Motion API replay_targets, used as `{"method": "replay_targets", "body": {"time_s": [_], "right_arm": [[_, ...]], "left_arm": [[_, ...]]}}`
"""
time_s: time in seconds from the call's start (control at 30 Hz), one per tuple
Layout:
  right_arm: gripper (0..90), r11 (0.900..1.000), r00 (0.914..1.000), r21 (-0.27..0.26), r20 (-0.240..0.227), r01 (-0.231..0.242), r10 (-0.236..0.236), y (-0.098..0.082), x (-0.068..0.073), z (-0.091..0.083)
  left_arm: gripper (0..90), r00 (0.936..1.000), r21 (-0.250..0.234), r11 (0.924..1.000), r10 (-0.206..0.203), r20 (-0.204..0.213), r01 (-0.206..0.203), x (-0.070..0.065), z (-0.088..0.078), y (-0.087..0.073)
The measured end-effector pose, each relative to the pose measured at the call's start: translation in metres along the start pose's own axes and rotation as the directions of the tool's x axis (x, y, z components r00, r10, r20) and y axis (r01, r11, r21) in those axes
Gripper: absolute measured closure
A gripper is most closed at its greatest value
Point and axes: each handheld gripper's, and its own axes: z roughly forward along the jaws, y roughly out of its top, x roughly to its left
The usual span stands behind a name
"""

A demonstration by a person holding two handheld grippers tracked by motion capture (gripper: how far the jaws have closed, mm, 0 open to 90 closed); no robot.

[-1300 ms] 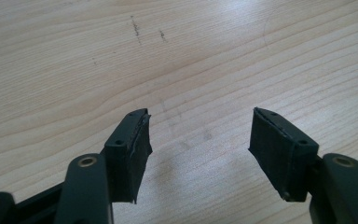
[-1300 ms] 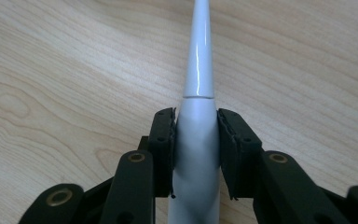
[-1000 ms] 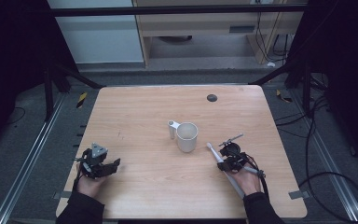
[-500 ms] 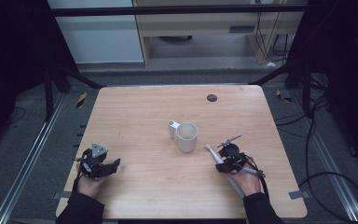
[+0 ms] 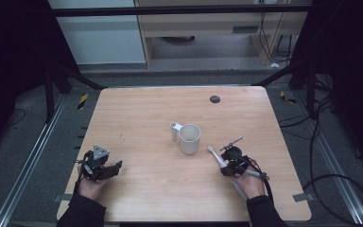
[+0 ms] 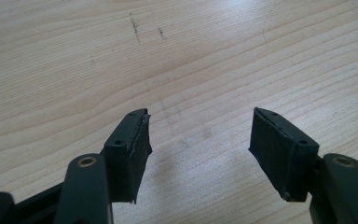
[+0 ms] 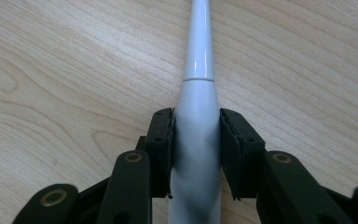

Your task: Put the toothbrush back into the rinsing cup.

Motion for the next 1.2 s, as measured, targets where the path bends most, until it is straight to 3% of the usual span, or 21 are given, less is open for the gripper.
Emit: {"method": "replay_targets", "body": {"time_s": [0.2, 0.67, 1.0, 1.2], "right_arm": [[67.3, 1.000, 1.0000, 0.009, -0.001, -0.002, 0.002, 0.000, 0.000, -0.001], [67.5, 0.990, 0.9992, -0.137, -0.025, -0.034, 0.031, 0.000, -0.008, -0.024], [67.7, 0.965, 0.9985, -0.257, -0.027, -0.054, 0.048, 0.000, -0.011, -0.048], [67.7, 0.939, 0.9984, -0.339, -0.040, -0.052, 0.041, 0.001, -0.013, -0.065]], "left_arm": [[37.1, 1.0000, 0.000, 1.0000, 0.000, 0.000, 0.000, 0.000, 0.000, 0.000], [37.1, 1.0000, 0.001, 1.0000, -0.001, 0.000, 0.001, 0.000, 0.000, 0.000], [37.1, 1.0000, 0.000, 1.0000, -0.006, -0.002, 0.006, 0.000, 0.000, 0.000], [37.1, 1.0000, 0.000, 1.0000, -0.007, -0.003, 0.007, 0.000, -0.001, 0.000]]}}
